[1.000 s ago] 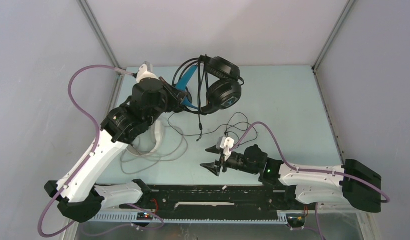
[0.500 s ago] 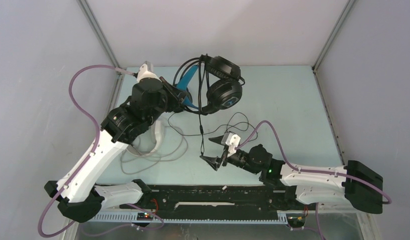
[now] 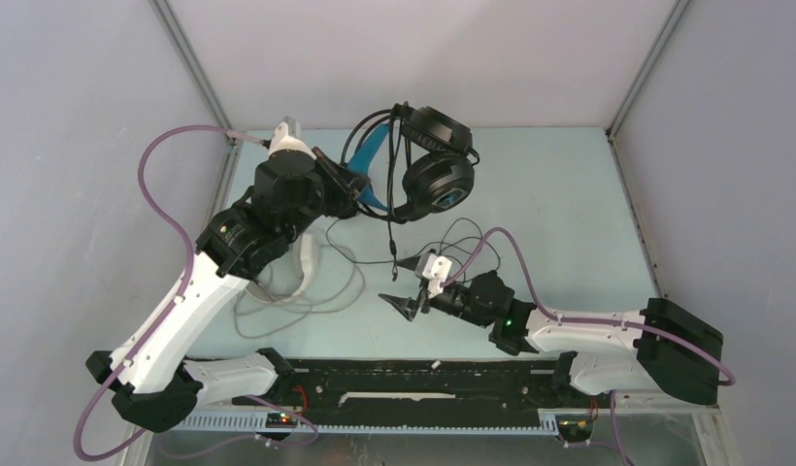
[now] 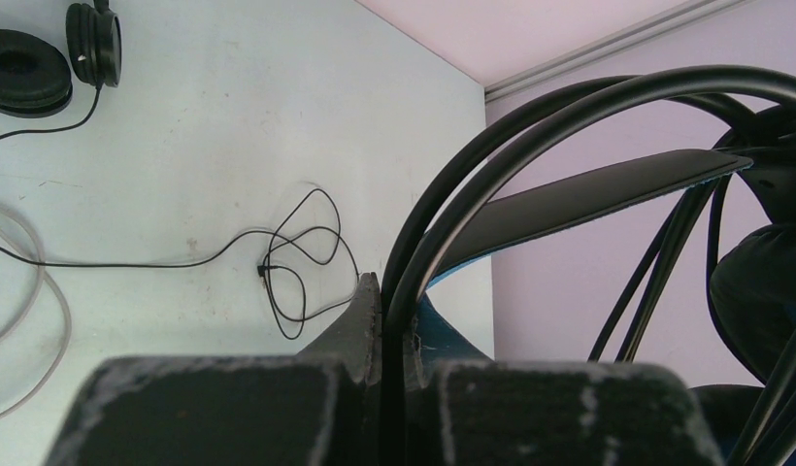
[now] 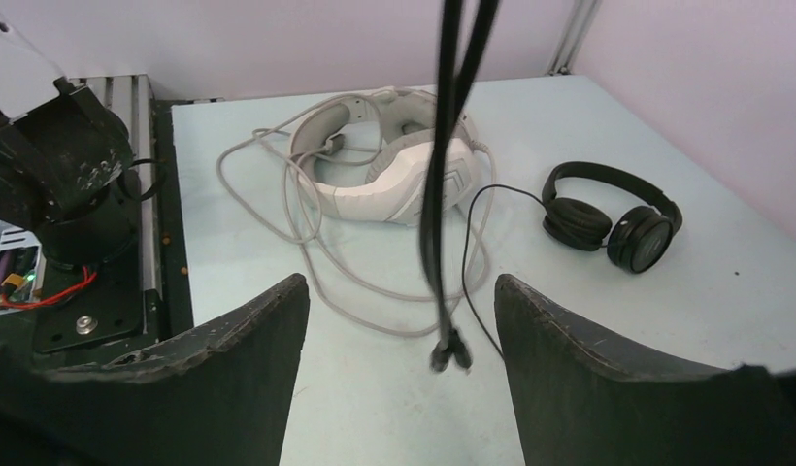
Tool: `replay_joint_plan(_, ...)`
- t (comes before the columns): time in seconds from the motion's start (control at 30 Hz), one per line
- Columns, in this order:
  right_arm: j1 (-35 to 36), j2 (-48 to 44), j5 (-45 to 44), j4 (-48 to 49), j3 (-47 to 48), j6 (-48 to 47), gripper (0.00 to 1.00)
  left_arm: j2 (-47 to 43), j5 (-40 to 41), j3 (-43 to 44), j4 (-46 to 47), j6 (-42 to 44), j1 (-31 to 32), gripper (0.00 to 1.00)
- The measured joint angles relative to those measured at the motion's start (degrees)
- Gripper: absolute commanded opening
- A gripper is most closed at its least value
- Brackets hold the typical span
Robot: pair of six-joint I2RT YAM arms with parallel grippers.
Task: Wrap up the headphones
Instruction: Wrap the headphones cable around the headphones.
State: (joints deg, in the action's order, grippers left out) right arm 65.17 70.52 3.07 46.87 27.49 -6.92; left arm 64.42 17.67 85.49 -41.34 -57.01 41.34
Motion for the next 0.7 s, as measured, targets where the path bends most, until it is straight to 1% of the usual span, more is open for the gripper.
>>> replay_joint_plan(0.17, -1.0, 1.3, 0.6, 2.1, 0.2, -0.7, 0.69, 0.0, -0.4, 0.0, 0.1, 0.0, 0.0, 0.00)
replay_joint_plan(0.2, -1.2, 1.6, 0.7, 2.5, 0.2, -0.8, 0.67, 0.0, -0.4, 0.0, 0.1, 0.0, 0.0, 0.00)
replay_joint_plan(0.23, -1.3, 1.9, 0.9, 2.8, 0.2, -1.0, 0.62, 0.0, -0.5, 0.0, 0.1, 0.0, 0.0, 0.00)
replay_joint_plan(0.37, -1.6, 3.4, 1.7, 3.3, 0.2, -1.6, 0.29, -0.2, -0.6, 0.0, 0.1, 0.0, 0.0, 0.00)
replay_joint_plan(0.47, -1.7, 4.0, 2.2, 3.2, 0.2, -1.2, 0.10, -0.5, -1.5, 0.0, 0.1, 0.0, 0.0, 0.00)
replay_joint_plan(0.53, -1.9, 4.0, 2.4, 3.0, 0.2, -0.7, 0.01, -0.7, -2.3, 0.0, 0.2, 0.1, 0.0, 0.00)
replay_joint_plan(0.7, -4.0, 3.5, 3.2, 2.1, 0.2, 0.9, 0.00, -1.3, -7.3, 0.0, 1.2, 3.1, 0.0, 0.00)
